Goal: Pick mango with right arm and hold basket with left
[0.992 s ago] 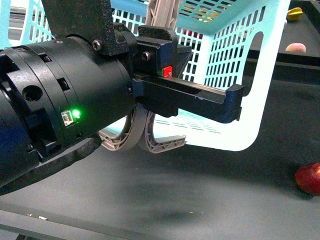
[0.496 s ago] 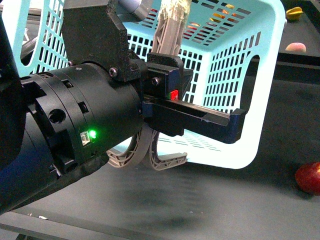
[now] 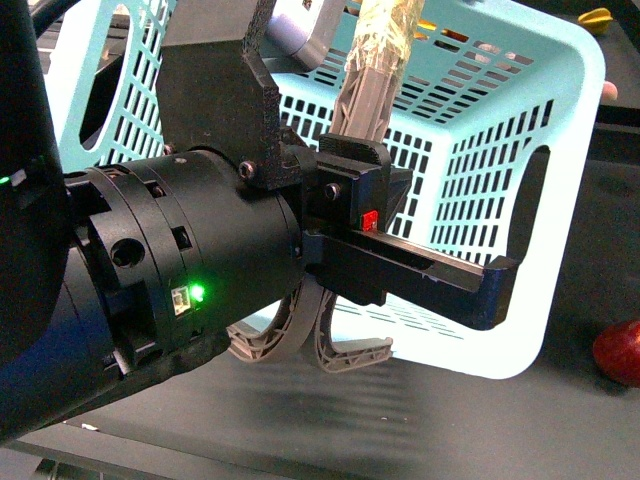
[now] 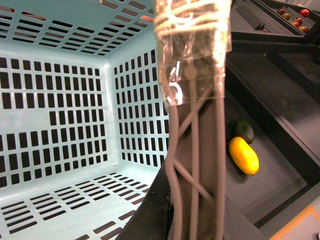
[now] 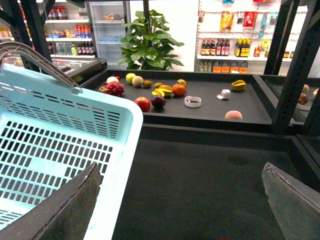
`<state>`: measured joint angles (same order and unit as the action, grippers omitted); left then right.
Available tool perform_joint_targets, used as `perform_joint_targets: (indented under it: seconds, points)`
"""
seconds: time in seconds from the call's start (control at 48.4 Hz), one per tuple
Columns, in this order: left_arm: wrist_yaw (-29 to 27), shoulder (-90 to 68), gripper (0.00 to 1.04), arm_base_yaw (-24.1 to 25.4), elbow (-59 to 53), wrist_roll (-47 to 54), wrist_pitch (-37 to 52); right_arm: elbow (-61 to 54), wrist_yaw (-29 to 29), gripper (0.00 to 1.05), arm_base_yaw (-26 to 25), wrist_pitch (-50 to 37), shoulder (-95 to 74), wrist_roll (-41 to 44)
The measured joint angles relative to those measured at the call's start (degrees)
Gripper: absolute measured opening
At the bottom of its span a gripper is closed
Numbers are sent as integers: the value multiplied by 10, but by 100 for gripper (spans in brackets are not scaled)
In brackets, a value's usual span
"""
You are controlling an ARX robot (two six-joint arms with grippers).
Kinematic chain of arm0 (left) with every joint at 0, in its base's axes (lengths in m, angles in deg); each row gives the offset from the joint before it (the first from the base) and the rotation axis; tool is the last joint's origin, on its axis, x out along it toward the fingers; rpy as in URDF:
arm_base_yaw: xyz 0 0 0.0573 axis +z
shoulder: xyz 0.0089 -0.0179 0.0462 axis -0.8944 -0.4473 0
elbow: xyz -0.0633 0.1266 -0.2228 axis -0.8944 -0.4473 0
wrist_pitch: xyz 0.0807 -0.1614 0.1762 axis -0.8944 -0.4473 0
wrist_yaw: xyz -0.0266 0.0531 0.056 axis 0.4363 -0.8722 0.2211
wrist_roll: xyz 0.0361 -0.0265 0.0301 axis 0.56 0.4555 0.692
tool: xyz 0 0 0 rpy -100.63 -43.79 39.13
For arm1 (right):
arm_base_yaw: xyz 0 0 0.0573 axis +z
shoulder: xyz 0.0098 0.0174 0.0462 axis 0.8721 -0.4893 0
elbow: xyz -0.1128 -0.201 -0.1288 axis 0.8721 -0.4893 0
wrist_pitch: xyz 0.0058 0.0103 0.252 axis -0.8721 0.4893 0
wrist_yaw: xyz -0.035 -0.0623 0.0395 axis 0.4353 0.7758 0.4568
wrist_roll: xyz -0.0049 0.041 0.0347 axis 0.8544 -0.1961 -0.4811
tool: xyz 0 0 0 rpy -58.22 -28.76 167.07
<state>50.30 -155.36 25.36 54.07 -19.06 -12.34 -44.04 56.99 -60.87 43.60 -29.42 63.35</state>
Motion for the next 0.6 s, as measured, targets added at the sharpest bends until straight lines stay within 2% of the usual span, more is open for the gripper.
perform_joint_targets:
  seconds: [0.599]
  points:
    - [-29,16,6,1,0,0,-8,0,0,96,0,0,0,0]
